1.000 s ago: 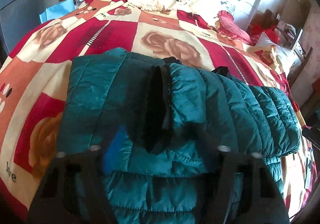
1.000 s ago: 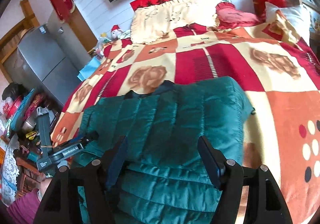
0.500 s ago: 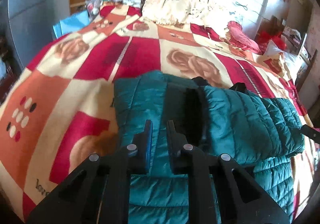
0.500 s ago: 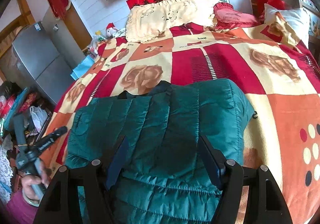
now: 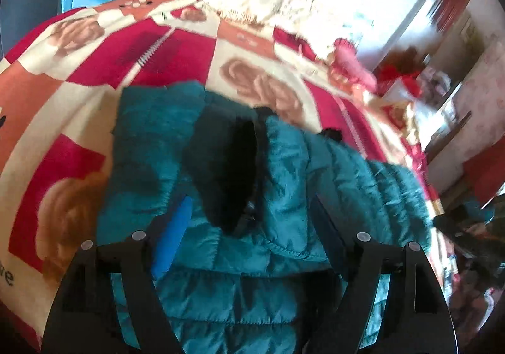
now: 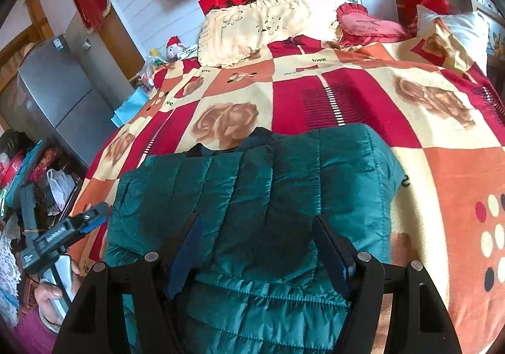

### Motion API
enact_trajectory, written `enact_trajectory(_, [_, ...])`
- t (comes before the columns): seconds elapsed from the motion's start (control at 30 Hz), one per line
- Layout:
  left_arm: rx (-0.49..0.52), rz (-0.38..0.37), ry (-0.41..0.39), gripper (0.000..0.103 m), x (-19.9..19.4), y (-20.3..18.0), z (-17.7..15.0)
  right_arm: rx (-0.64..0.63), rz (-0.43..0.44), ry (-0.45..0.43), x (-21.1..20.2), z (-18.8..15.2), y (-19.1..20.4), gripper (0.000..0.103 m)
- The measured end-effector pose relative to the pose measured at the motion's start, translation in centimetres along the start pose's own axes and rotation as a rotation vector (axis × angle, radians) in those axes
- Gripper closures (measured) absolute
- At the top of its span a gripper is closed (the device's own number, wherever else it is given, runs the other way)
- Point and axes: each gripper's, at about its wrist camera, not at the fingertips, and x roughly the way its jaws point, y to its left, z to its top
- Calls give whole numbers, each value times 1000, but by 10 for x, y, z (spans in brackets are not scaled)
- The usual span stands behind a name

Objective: Fold large clothes
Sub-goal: 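Grasp the opposite jacket side edge with the left gripper and fold it inward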

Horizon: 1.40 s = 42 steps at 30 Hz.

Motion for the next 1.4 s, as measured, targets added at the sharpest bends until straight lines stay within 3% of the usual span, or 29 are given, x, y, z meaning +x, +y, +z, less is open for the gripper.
enact_trajectory(0.07, [13, 22, 62, 25, 20, -7, -2, 5, -4, -6, -5, 0, -3, 34])
enact_trajectory(0.1, [18, 22, 84, 30, 27, -8, -3, 8, -5, -11, -7, 1, -4, 34])
enact_trajectory(0.13, [32, 15, 91, 55, 32, -11, -4, 12, -6, -18, -9, 1, -6, 34])
enact_trajectory(0.2, [59, 15, 87, 78, 31, -15, -5, 22, -9, -27, -13, 1, -9, 34])
enact_trajectory(0.33, [138, 8, 2, 83, -7, -18, 1, 32, -14, -34, -17, 2, -12, 34])
enact_trajectory(0.53, [146, 100, -53, 83, -38, 25, 5, 19, -12, -22, -4, 5, -5, 34])
enact_trajectory(0.67, [79, 109, 5, 83, -21, 55, 2, -14, -33, 9, 21, 4, 8, 34])
enact_trajectory(0.77, [93, 120, 33, 82, -8, 58, -6, -42, -44, 57, 51, 1, 21, 34])
enact_trajectory(0.9, [73, 114, 38, 70, -9, 58, -8, -127, -176, 154, 95, -15, 36, 34])
enact_trajectory(1.0, [46, 117, 39, 56, -22, 61, -5, -183, -234, 153, 107, -25, 40, 34])
enact_trajectory(1.13, [-6, 114, -86, 36, -59, 66, 4, -166, -234, 139, 86, -23, 36, 34])
enact_trajectory(1.23, [-21, 107, -152, 31, -70, 63, 9, -153, -207, 87, 60, -21, 38, 34])
enact_trajectory(1.4, [21, 159, -102, 31, -43, 52, 3, -182, -213, 84, 54, -23, 53, 32])
